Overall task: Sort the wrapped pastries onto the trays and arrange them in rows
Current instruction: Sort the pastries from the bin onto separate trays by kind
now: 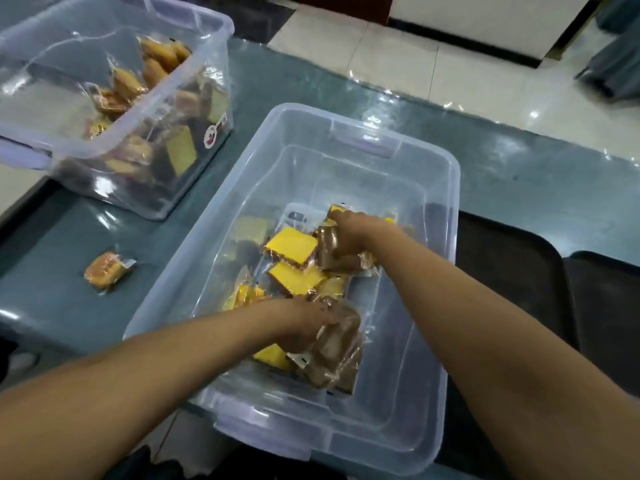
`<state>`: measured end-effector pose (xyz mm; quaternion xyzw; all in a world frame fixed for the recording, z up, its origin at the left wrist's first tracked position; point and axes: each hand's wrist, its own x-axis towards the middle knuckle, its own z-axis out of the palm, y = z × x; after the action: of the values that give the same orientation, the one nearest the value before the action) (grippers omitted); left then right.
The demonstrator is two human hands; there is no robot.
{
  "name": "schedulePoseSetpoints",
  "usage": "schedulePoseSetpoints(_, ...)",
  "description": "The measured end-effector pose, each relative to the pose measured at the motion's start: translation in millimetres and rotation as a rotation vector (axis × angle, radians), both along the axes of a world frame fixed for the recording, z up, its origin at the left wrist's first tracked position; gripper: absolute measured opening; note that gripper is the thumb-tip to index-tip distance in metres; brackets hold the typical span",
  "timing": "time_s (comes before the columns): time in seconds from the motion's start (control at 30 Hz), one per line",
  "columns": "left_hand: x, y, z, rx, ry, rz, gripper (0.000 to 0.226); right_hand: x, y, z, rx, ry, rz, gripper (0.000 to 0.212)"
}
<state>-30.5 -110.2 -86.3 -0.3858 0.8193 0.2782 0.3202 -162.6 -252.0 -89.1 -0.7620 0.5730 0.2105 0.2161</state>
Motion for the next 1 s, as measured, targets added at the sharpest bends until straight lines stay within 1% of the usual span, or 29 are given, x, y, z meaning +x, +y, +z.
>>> schedulePoseSetpoints(0.07,2,-1,6,0.006,0.027,-0.017,0.070,-3,-2,-9,0.026,0.061,0.022,0.093)
schedulePoseSetpoints(0.1,3,-3,8,0.014,0.047,-0.013,0.067,-3,-2,-9,0.024,0.078,0.027,0.092)
schedulePoseSetpoints(0.23,1,-19,12,0.024,0.068,-0.014,0.054,4,-15,-5,0.023,0.196,0.080,0.075)
schedulePoseSetpoints(0.3,-1,-25,11,-0.044,0.104,0.006,0.047,2,-19,-2,0.048,0.236,0.070,0.061)
schedulePoseSetpoints(0.33,-2,-28,9,-0.094,0.134,0.017,0.047,-1,-20,-2,0.041,0.220,0.052,0.053)
schedulePoseSetpoints(0.37,-3,-30,5,-0.135,0.163,0.027,0.053,-6,-22,-2,0.013,0.191,0.035,0.048)
schedulePoseSetpoints(0.4,-5,-32,0,-0.154,0.175,0.028,0.066,-9,-24,0,-0.014,0.159,0.020,0.049)
schedulePoseSetpoints(0.47,-10,-34,-9,-0.110,0.126,-0.010,0.094,-13,-26,9,-0.027,0.104,-0.002,0.055)
schedulePoseSetpoints(0.5,-12,-35,-12,-0.076,0.100,-0.031,0.101,-14,-27,16,-0.029,0.070,-0.021,0.057)
schedulePoseSetpoints(0.53,-14,-35,-14,-0.045,0.093,-0.043,0.103,-15,-28,22,-0.046,0.037,-0.046,0.057)
schedulePoseSetpoints(0.6,-15,-34,-15,-0.017,0.098,-0.066,0.101,-18,-32,33,-0.127,-0.055,-0.097,0.054)
schedulePoseSetpoints(0.67,-16,-32,-11,-0.048,0.079,-0.122,0.100,-24,-31,46,-0.197,-0.172,-0.177,0.055)
schedulePoseSetpoints(0.7,-17,-31,-8,-0.056,0.068,-0.142,0.095,-27,-28,52,-0.219,-0.234,-0.227,0.058)
schedulePoseSetpoints(0.73,-17,-31,-5,-0.039,0.067,-0.143,0.086,-31,-27,56,-0.230,-0.299,-0.280,0.062)
schedulePoseSetpoints(0.8,-17,-31,-3,0.061,0.089,-0.104,0.064,-36,-21,64,-0.241,-0.414,-0.372,0.067)
schedulePoseSetpoints(0.87,-15,-31,-3,0.152,0.101,-0.048,0.049,-41,-13,72,-0.253,-0.487,-0.420,0.068)
schedulePoseSetpoints(0.93,-8,-33,2,0.167,0.086,-0.008,0.048,-45,-1,81,-0.272,-0.543,-0.457,0.066)
schedulePoseSetpoints(1.0,0,-38,10,0.120,0.081,0.036,0.051,-51,11,88,-0.318,-0.597,-0.499,0.059)
